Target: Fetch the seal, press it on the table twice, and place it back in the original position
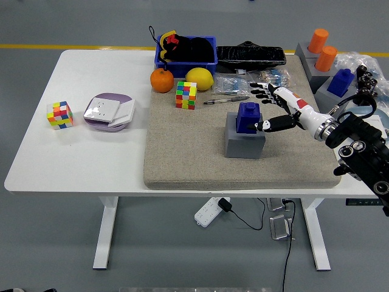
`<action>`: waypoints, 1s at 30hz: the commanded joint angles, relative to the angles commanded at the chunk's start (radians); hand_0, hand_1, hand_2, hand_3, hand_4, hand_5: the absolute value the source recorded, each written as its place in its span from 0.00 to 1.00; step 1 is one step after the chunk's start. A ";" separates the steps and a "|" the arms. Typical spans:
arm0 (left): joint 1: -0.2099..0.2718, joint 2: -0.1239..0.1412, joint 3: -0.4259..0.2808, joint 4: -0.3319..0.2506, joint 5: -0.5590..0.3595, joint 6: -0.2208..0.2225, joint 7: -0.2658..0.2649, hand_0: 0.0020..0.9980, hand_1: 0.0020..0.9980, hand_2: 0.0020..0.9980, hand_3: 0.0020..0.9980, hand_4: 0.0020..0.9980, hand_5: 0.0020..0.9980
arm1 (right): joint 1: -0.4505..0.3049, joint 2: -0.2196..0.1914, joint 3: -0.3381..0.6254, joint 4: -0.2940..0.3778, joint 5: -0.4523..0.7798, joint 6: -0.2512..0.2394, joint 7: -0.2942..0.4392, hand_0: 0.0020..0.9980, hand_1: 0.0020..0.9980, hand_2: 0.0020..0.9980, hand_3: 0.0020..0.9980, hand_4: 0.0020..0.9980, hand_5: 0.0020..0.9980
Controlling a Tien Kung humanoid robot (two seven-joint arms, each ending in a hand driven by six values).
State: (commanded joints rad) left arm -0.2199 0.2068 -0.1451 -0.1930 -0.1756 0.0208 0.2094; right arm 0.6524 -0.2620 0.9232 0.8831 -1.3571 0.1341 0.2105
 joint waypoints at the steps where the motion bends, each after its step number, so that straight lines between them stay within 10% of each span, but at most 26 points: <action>1: 0.000 0.000 -0.001 0.000 0.000 0.000 0.000 0.81 0.79 0.76 0.80 0.68 0.42 | -0.009 -0.009 0.009 0.007 -0.005 0.003 -0.003 0.99 0.98 0.96 1.00 1.00 0.42; 17: -0.002 -0.005 0.007 0.001 -0.012 -0.002 -0.005 0.81 0.78 0.76 0.80 0.68 0.42 | -0.267 -0.137 0.312 0.165 -0.089 0.027 -0.053 1.00 0.99 0.98 1.00 1.00 0.45; 30: 0.003 -0.012 0.006 0.000 -0.006 -0.003 -0.003 0.81 0.78 0.76 0.80 0.68 0.42 | -0.439 -0.064 0.665 0.222 -0.143 0.026 -0.079 0.93 0.94 0.94 0.97 1.00 0.43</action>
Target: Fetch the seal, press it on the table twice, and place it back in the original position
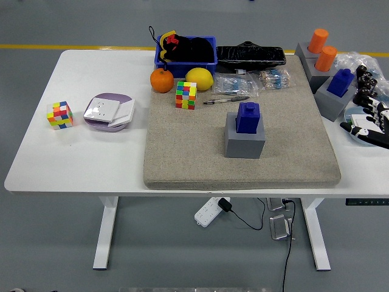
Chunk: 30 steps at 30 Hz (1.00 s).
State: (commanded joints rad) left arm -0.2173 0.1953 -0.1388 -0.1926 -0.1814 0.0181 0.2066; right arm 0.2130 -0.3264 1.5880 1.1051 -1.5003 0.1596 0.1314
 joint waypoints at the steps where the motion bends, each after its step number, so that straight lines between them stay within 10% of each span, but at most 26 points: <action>1: -0.001 0.000 0.002 0.000 -0.002 0.001 -0.001 0.81 0.78 0.76 0.80 0.68 0.42 | -0.009 0.007 0.023 0.005 -0.003 0.001 -0.002 0.93 0.94 0.94 0.97 1.00 0.43; 30: -0.001 -0.004 -0.010 -0.001 0.022 0.002 0.007 0.81 0.78 0.76 0.80 0.67 0.43 | -0.064 0.041 0.134 0.056 0.019 -0.010 -0.020 0.88 0.87 0.87 0.91 1.00 0.37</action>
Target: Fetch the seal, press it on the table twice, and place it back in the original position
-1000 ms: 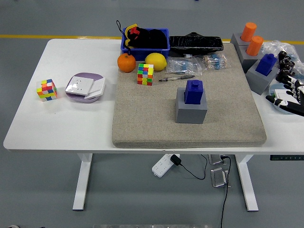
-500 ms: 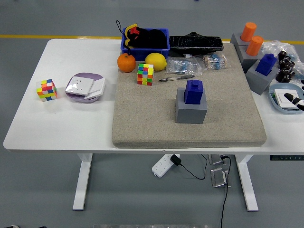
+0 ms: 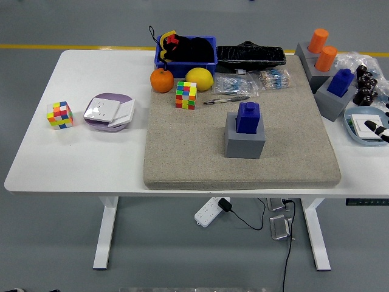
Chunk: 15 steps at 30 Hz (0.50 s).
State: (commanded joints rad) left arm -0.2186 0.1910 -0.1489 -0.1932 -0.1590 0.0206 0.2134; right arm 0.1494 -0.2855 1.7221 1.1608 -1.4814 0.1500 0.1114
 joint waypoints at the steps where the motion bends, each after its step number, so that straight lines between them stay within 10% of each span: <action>1: 0.000 0.000 0.001 0.000 -0.002 0.000 0.000 0.81 0.78 0.76 0.80 0.67 0.43 | -0.003 -0.002 0.002 0.006 0.001 -0.001 0.000 0.88 0.87 0.87 0.91 1.00 0.37; 15: -0.001 -0.002 0.002 0.000 -0.004 -0.001 -0.001 0.81 0.78 0.76 0.80 0.67 0.43 | -0.015 -0.002 0.027 0.026 0.003 -0.006 -0.005 0.88 0.86 0.86 0.90 1.00 0.36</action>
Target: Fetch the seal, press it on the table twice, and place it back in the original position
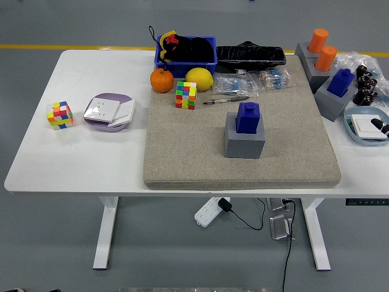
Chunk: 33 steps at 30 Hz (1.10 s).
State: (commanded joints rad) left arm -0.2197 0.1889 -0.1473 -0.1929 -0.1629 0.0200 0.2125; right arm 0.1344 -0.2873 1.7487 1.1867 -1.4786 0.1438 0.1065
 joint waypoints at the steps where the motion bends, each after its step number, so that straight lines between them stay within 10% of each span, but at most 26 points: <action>1: 0.000 0.000 0.000 0.000 0.000 0.000 0.000 0.81 0.78 0.76 0.80 0.67 0.43 | 0.000 0.000 0.000 0.000 0.001 0.000 -0.001 0.88 0.86 0.86 0.90 1.00 0.36; 33: -0.003 0.002 0.009 -0.001 -0.009 0.000 -0.004 0.81 0.78 0.76 0.80 0.67 0.42 | -0.005 -0.004 -0.004 0.003 0.011 -0.019 0.001 0.86 0.82 0.82 0.88 1.00 0.33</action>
State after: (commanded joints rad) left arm -0.2223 0.1912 -0.1385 -0.1936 -0.1720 0.0195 0.2081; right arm 0.1296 -0.2911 1.7447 1.1898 -1.4672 0.1251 0.1078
